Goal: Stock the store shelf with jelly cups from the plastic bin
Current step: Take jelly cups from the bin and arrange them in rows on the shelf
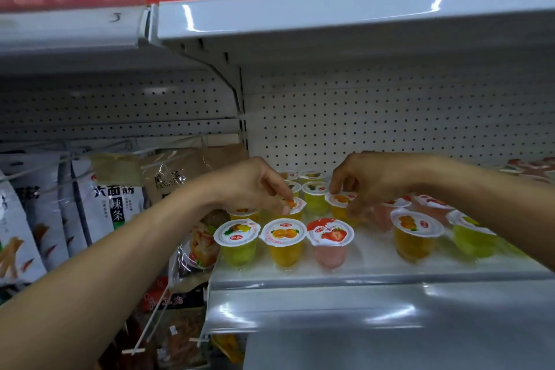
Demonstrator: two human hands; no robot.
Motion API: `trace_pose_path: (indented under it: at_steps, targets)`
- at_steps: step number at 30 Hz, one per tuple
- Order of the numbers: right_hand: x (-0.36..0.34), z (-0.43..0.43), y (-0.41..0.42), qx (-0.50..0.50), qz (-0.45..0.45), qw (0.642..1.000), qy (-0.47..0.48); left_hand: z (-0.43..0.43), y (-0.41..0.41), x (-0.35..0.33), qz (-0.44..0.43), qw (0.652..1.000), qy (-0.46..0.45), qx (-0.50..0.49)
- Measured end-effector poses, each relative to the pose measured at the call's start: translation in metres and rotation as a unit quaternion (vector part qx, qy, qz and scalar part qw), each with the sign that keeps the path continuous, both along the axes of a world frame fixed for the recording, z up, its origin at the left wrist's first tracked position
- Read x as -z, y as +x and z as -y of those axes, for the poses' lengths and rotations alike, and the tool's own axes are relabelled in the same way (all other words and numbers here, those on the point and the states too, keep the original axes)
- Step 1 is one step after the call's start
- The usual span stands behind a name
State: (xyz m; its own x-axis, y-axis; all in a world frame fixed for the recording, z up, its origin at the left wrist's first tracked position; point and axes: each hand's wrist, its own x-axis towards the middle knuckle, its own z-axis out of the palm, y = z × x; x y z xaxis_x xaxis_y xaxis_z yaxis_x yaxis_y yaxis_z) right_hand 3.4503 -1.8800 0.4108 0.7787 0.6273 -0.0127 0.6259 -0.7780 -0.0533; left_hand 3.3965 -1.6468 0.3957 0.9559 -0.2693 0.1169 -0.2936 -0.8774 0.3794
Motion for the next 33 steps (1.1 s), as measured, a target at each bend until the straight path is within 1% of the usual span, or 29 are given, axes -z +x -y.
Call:
trace_pose_path:
  at_steps: [8,14,19,22,24,27,29,31,33]
  targets:
    - [0.008,-0.008,-0.009,-0.068,0.011,0.994,0.08,0.002,-0.003,0.001,-0.004,1.0,-0.001,0.014]
    - [0.013,-0.01,-0.01,-0.063,0.009,0.992,0.109,0.004,-0.006,0.0,0.0,1.0,0.007,0.019]
    - [0.013,-0.004,-0.012,-0.065,-0.015,0.99,0.124,0.007,-0.011,-0.002,0.007,0.999,0.038,0.005]
    - [0.007,0.011,-0.016,-0.068,0.002,0.983,0.172,0.014,-0.017,-0.004,0.066,0.997,0.028,-0.003]
    - [0.002,0.026,-0.023,-0.059,0.03,0.976,0.206,0.024,-0.027,-0.005,0.105,0.994,0.015,0.016]
    - [0.002,0.053,-0.045,-0.028,0.058,0.97,0.235,0.045,-0.05,0.0,0.142,0.988,-0.039,0.055]
    - [0.01,0.071,-0.063,-0.002,0.082,0.971,0.224,0.055,-0.063,0.01,0.176,0.982,-0.034,0.064]
    - [0.023,0.085,-0.078,0.019,0.126,0.977,0.17,0.063,-0.072,0.024,0.215,0.974,0.042,0.052]
    - [0.037,0.09,-0.087,0.029,0.169,0.979,0.113,0.065,-0.076,0.037,0.227,0.968,0.1,0.034]
